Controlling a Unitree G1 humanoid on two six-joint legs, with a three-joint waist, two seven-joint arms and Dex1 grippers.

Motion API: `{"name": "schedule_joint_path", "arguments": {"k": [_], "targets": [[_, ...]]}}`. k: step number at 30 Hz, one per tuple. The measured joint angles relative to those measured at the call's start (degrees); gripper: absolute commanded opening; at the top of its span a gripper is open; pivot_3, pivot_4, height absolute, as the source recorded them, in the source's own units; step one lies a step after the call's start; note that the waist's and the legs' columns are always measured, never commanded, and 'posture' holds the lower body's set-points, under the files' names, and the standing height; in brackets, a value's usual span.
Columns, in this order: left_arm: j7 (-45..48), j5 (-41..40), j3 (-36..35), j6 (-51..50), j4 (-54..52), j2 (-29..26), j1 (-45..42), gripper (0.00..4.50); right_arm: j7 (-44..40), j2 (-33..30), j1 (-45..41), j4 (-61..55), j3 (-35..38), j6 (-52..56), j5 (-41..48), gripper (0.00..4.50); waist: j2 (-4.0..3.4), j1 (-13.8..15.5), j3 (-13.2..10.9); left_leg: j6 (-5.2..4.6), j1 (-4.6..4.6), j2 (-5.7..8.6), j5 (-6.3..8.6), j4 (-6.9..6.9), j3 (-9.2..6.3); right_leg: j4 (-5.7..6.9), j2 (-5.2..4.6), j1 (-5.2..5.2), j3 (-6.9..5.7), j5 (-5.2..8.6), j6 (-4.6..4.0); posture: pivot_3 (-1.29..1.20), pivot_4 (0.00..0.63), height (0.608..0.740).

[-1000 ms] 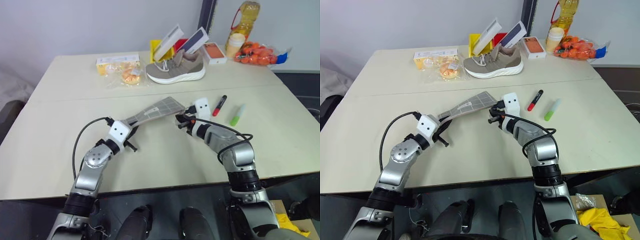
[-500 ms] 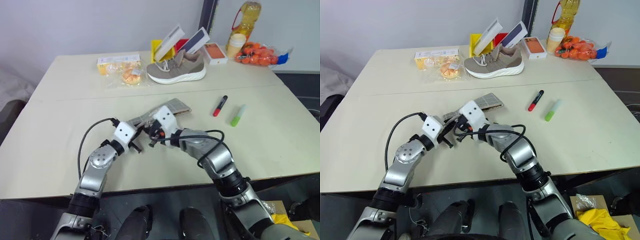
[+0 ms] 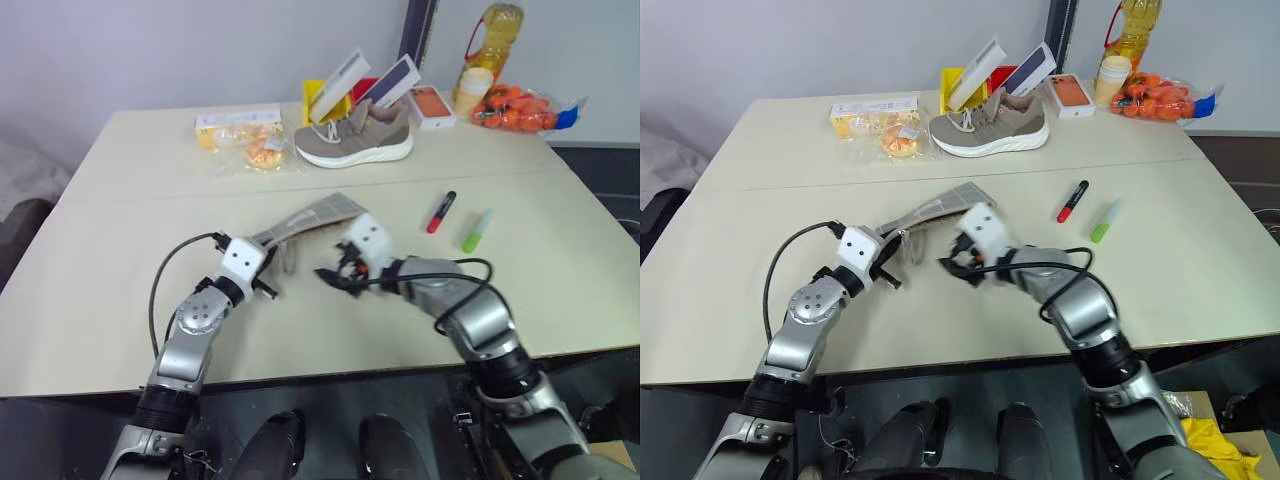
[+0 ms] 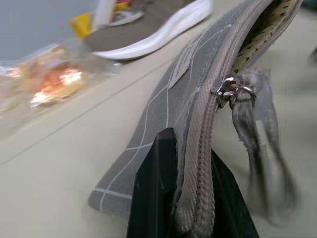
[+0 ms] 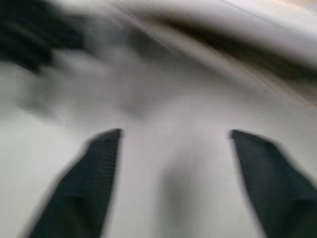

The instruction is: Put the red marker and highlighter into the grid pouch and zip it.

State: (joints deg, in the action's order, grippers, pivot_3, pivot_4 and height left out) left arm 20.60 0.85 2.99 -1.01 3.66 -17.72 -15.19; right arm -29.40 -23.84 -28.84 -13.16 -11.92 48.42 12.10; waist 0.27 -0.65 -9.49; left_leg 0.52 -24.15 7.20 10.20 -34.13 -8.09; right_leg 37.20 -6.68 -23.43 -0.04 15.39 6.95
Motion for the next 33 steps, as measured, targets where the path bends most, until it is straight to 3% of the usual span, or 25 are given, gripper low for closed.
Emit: {"name": "schedule_joint_path", "arguments": {"k": [9, 17, 20, 25, 26, 30, 33], "targets": [[-4.35, 3.65, -0.07, -2.56, 1.79, 0.1, -1.17, 0.0, 17.17, 2.28, -3.91, 16.99, 16.67, -5.36, -4.72, 4.01, 0.0, -0.12, 0.0, 0.0, 0.0, 0.0, -0.01, 0.0, 0.04, 0.01, 0.01, 0.01, 0.01, 0.0, 0.0, 0.0, 0.15, 0.74], [-4.75, 3.93, 0.67, -3.51, 2.25, 2.02, -1.67, 0.0, 28.47, 7.17, -11.29, 36.95, 23.77, -12.19, -5.78, 4.01, 0.0, -0.12, 0.0, 0.01, 0.0, 0.01, -0.02, 0.0, 0.07, 0.02, 0.01, 0.02, 0.03, -0.01, -0.01, 0.0, 0.15, 0.74], [-4.78, 3.95, 0.75, -3.64, 2.22, 2.61, -1.7, 0.0, 29.08, 7.85, -13.12, 41.1, 24.39, -14.03, -4.98, 3.17, -0.01, -0.16, 0.0, 0.01, 0.0, 0.01, -0.03, 0.0, 0.07, 0.02, 0.01, 0.02, 0.03, -0.01, -0.01, 0.0, 0.15, 0.74], [-4.78, 4.05, 0.75, -3.9, 1.49, 2.78, -1.49, 0.0, 29.24, 8.43, -14.01, 42.78, 24.16, -15.65, -4.92, 0.65, -0.01, -0.15, 0.0, 0.01, 0.0, 0.01, -0.03, -0.01, 0.07, 0.02, 0.01, 0.03, 0.03, -0.01, -0.01, 0.0, 0.15, 0.74], [-4.76, 4.05, 0.75, -4.05, 1.22, 2.79, -1.37, 0.0, 29.23, 8.52, -14.01, 42.78, 24.05, -15.72, -4.93, 0.31, -0.01, -0.14, 0.0, 0.01, 0.0, 0.01, -0.03, -0.01, 0.07, 0.02, 0.02, 0.03, 0.03, -0.01, -0.01, 0.0, 0.15, 0.74], [-4.62, 3.77, 0.61, -4.69, 0.75, 2.78, -1.38, 0.0, 27.1, 7.67, -13.38, 41.31, 21.7, -15.97, -5.49, 0.33, -0.01, -0.19, 0.0, 0.01, 0.0, 0.01, -0.03, -0.01, 0.07, 0.02, 0.02, 0.02, 0.03, -0.01, -0.01, 0.0, 0.15, 0.74], [-4.16, 3.08, 0.4, -4.79, 0.69, 2.71, -1.66, 0.0, 19.52, 3.99, -9.7, 33.84, 15.97, -18.61, -6.96, 0.33, -0.03, -0.1, -0.01, 0.01, -0.04, 0.02, -0.02, -0.01, 0.06, 0.01, 0.01, -0.01, 0.02, 0.0, 0.0, 0.0, 0.15, 0.74]]}}
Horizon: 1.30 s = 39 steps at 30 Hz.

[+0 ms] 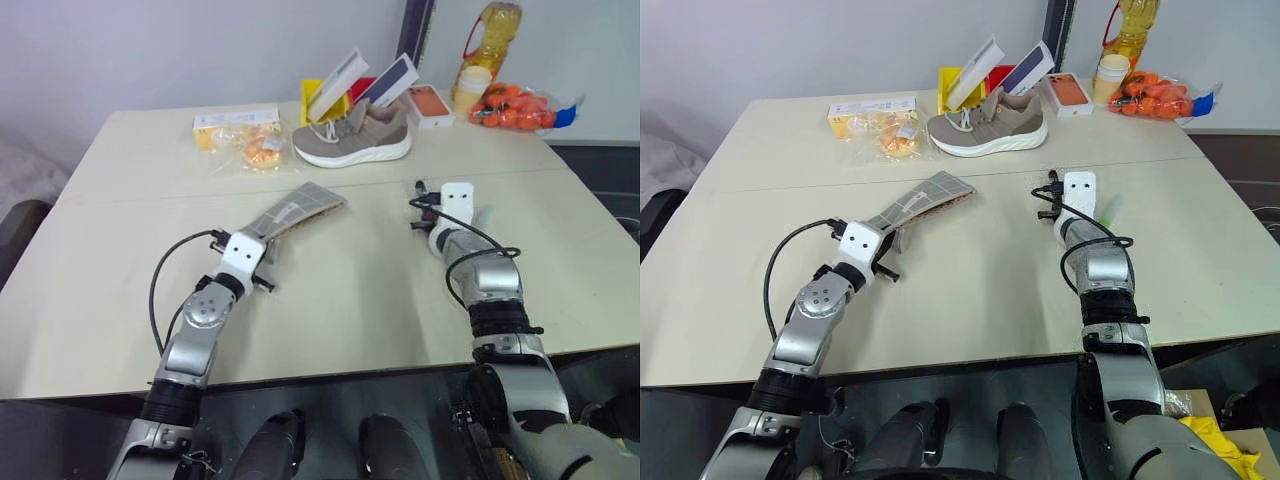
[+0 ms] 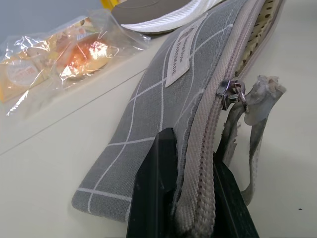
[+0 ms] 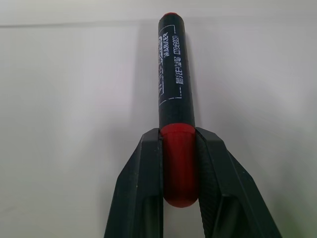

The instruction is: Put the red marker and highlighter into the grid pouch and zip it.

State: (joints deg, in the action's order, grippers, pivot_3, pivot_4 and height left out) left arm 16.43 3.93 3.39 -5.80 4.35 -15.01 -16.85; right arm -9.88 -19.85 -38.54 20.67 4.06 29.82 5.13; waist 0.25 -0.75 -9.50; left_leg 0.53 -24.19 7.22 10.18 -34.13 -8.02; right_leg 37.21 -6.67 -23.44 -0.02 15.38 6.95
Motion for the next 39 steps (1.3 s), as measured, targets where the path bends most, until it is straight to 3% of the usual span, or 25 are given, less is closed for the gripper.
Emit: {"name": "schedule_joint_path", "arguments": {"k": [4, 10, 39], "targets": [[1.43, -1.24, -0.77, 0.04, 0.31, -0.76, -1.42, 0.0, -15.53, -8.24, 6.05, -16.32, -7.63, -7.16, -0.3, 0.33, 0.0, -0.06, 0.0, 0.0, -0.02, 0.0, 0.01, -0.03, 0.0, -0.01, 0.0, 0.01, -0.02, 0.02, 0.04, 0.0, 0.15, 0.74], [3.17, -2.26, -0.81, 0.61, 1.8, -1.06, -2.49, 0.0, -25.34, -12.4, 10.55, -25.43, -10.9, -8.92, 0.17, 0.33, 0.03, 0.02, -0.01, 0.0, -0.01, -0.01, 0.01, -0.05, -0.01, -0.02, -0.01, 0.04, -0.03, 0.02, 0.03, 0.0, 0.15, 0.74], [4.18, -3.13, -0.65, 1.25, 2.29, -0.97, -3.46, 0.0, -29.77, -12.4, 11.04, -26.15, -14.77, -10.74, -4.99, 0.33, 0.05, 0.14, -0.02, 0.0, -0.01, 0.0, 0.0, -0.05, -0.01, -0.02, -0.03, 0.04, -0.03, 0.02, 0.03, 0.0, 0.15, 0.74]]}}
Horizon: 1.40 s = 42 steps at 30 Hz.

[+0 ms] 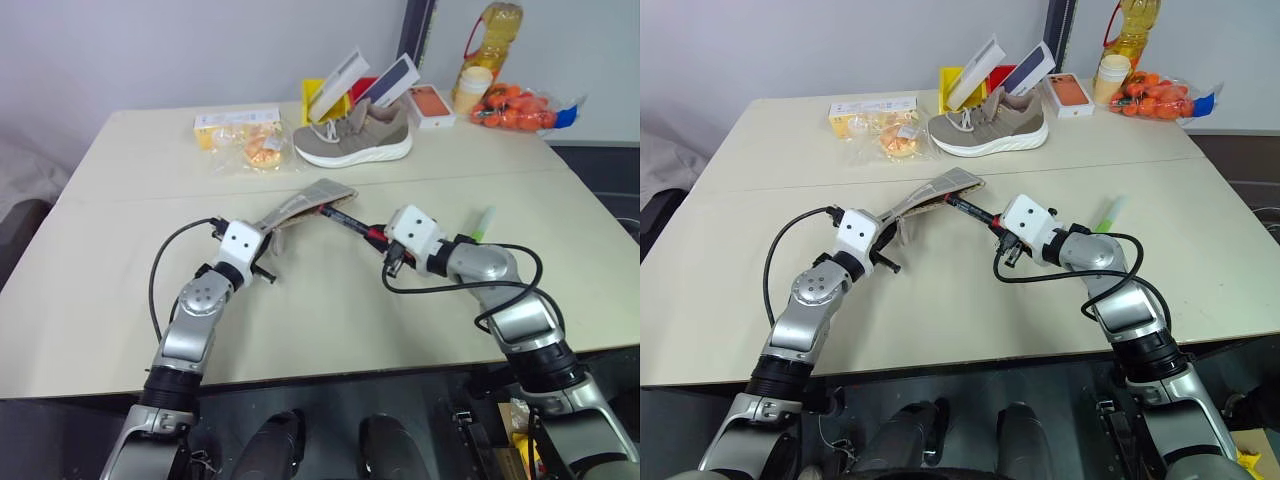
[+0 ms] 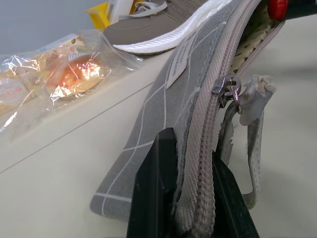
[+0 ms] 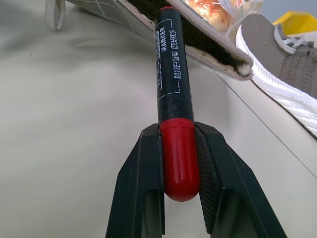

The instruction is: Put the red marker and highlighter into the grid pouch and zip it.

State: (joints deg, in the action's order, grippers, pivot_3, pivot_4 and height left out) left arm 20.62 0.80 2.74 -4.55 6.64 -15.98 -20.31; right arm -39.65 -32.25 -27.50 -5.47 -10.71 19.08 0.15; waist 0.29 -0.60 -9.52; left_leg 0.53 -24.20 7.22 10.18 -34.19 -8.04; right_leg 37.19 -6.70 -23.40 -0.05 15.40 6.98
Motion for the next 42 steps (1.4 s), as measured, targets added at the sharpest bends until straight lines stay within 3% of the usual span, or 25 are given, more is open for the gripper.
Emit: {"name": "schedule_joint_path", "arguments": {"k": [7, 15, 19, 25, 30, 36, 40, 42], "targets": [[1.56, 0.25, 1.07, 1.26, -0.03, -0.41, 0.08, 0.0, -0.72, -0.82, -0.77, 0.0, -1.3, -0.71, -2.59, 0.33, 0.0, 0.0, 0.0, 0.0, 0.0, 0.0, 0.0, 0.0, 0.0, 0.0, 0.0, -0.01, 0.0, 0.0, 0.0, 0.0, 0.15, 0.74], [10.02, 1.94, 6.36, 8.08, -1.76, -6.14, 1.27, 0.0, -5.79, -8.39, -4.49, -0.17, -9.41, -8.49, -14.65, 0.33, 0.0, -0.11, 0.0, 0.01, 0.0, 0.0, 0.0, 0.01, 0.01, 0.0, 0.0, -0.02, 0.0, 0.0, 0.0, 0.0, 0.15, 0.74], [12.99, 2.25, 7.55, 9.1, -1.83, -7.13, 1.32, 0.0, -7.3, -7.33, -5.6, -0.56, -12.22, -11.13, -17.98, 0.33, 0.0, -0.09, 0.0, 0.01, 0.0, -0.01, 0.0, 0.01, 0.01, 0.0, 0.0, -0.02, 0.0, 0.0, 0.0, 0.0, 0.15, 0.74], [14.02, 2.35, 7.61, 9.5, -1.83, -7.05, 0.72, 0.0, -8.61, -5.9, -6.41, -1.22, -12.5, -11.12, -19.03, 3.25, 0.0, 0.09, 0.0, 0.01, 0.0, 0.01, 0.0, 0.0, -0.01, -0.01, -0.02, 0.0, 0.0, 0.0, 0.0, 0.0, 0.15, 0.74], [11.86, 2.34, 7.21, 8.0, -1.83, -5.95, 0.6, 0.0, -8.84, -5.72, -4.48, -5.46, -6.08, -6.93, -14.18, 3.25, 0.01, 0.07, -0.01, 0.0, -0.01, 0.01, 0.0, 0.0, -0.03, 0.0, -0.02, 0.0, 0.0, 0.0, 0.0, 0.0, 0.15, 0.74], [7.42, 2.64, 6.57, 5.09, -1.13, -3.78, 0.27, 0.0, -7.6, -2.08, -0.56, -9.99, 10.34, 8.07, 1.36, 3.25, 0.03, 0.14, -0.01, 0.0, 0.0, 0.01, 0.0, -0.05, -0.05, 0.01, -0.02, 0.04, 0.0, 0.0, 0.0, 0.0, 0.15, 0.74], [3.78, 3.16, 5.94, 2.66, 0.34, -1.53, -0.51, 0.0, 0.5, 1.55, -0.34, -5.4, 19.38, 18.12, 5.29, 4.43, 0.05, 0.13, 0.0, 0.0, 0.02, 0.0, 0.0, -0.06, -0.05, 0.03, 0.0, 0.04, -0.01, -0.01, -0.01, 0.0, 0.15, 0.74], [2.16, 3.17, 5.5, 1.77, 0.75, 0.1, -0.97, 0.0, 7.73, 2.79, -0.36, -0.22, 22.63, 22.67, 4.57, 4.43, 0.04, 0.16, 0.01, 0.0, 0.01, 0.01, 0.0, -0.06, -0.03, 0.04, -0.01, 0.03, 0.0, -0.01, -0.01, 0.0, 0.15, 0.74]]}}
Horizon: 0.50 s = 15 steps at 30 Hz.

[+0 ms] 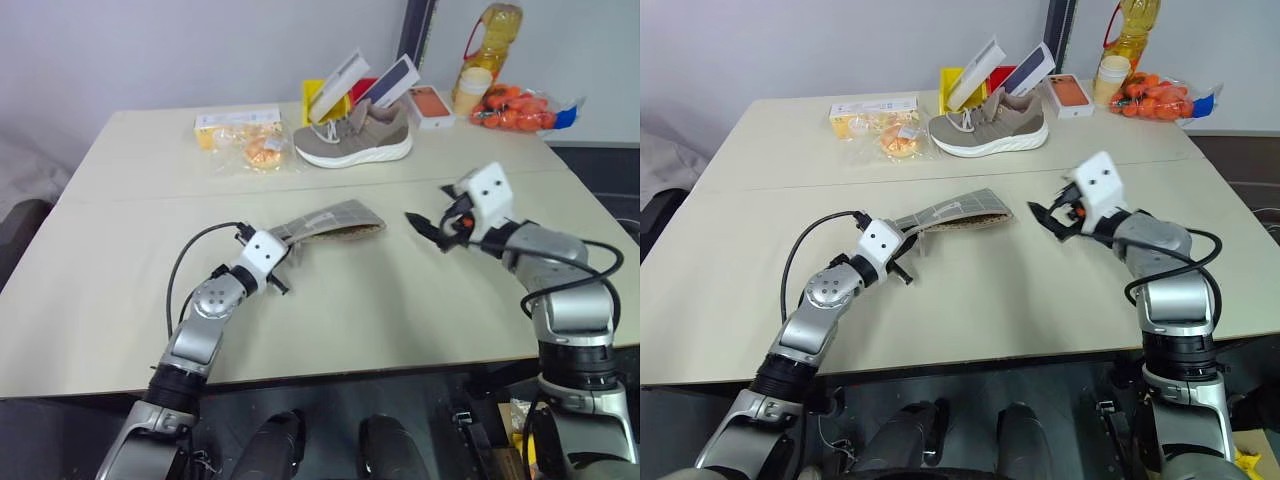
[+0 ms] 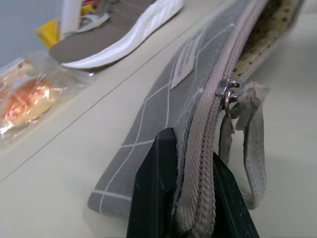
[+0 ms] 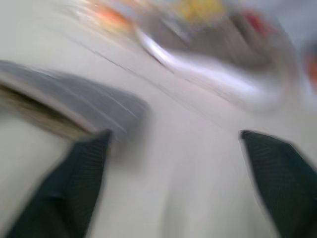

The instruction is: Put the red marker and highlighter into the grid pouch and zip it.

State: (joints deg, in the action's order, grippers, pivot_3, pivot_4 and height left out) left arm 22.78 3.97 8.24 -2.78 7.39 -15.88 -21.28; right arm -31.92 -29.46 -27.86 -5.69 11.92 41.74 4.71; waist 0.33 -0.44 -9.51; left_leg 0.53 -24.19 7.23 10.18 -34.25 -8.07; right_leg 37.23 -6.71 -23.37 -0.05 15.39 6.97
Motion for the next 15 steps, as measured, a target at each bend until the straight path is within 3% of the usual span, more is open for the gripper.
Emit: {"name": "schedule_joint_path", "arguments": {"k": [4, 9, 12, 15], "targets": [[-1.28, 0.46, 0.02, -0.83, 0.86, 1.22, -0.39, 0.0, 12.44, 3.22, -0.02, 7.15, 5.65, 5.13, -1.84, 4.43, -0.02, -0.15, 0.01, 0.0, 0.0, 0.0, 0.0, 0.03, 0.04, 0.03, -0.01, -0.04, 0.03, 0.0, 0.0, 0.0, 0.15, 0.74], [-1.64, 0.53, 0.04, -1.18, 1.15, 1.7, -1.02, 0.0, 19.43, 6.19, -0.5, 11.08, 9.56, 7.01, -0.59, 4.43, -0.03, -0.25, 0.01, 0.0, 0.0, 0.0, -0.01, 0.02, 0.06, 0.04, 0.0, -0.03, 0.03, 0.0, 0.0, 0.0, 0.15, 0.74], [-1.62, 0.53, 0.09, -1.41, 1.19, 2.09, -1.04, 0.0, 21.48, 8.01, -1.4, 13.8, 11.3, 7.17, 1.25, 3.58, -0.03, -0.23, 0.01, 0.0, 0.0, 0.0, -0.01, 0.01, 0.06, 0.03, 0.0, -0.01, 0.03, 0.0, 0.0, 0.0, 0.15, 0.74], [-1.61, 0.52, 0.07, -1.42, 1.2, 2.11, -1.05, 0.0, 22.53, 7.95, -1.58, 14.79, 11.51, 6.07, 1.5, 2.08, -0.03, -0.24, 0.02, -0.01, 0.0, 0.0, -0.01, 0.01, 0.06, 0.03, 0.0, 0.0, 0.02, 0.0, 0.0, 0.0, 0.15, 0.74]]}}
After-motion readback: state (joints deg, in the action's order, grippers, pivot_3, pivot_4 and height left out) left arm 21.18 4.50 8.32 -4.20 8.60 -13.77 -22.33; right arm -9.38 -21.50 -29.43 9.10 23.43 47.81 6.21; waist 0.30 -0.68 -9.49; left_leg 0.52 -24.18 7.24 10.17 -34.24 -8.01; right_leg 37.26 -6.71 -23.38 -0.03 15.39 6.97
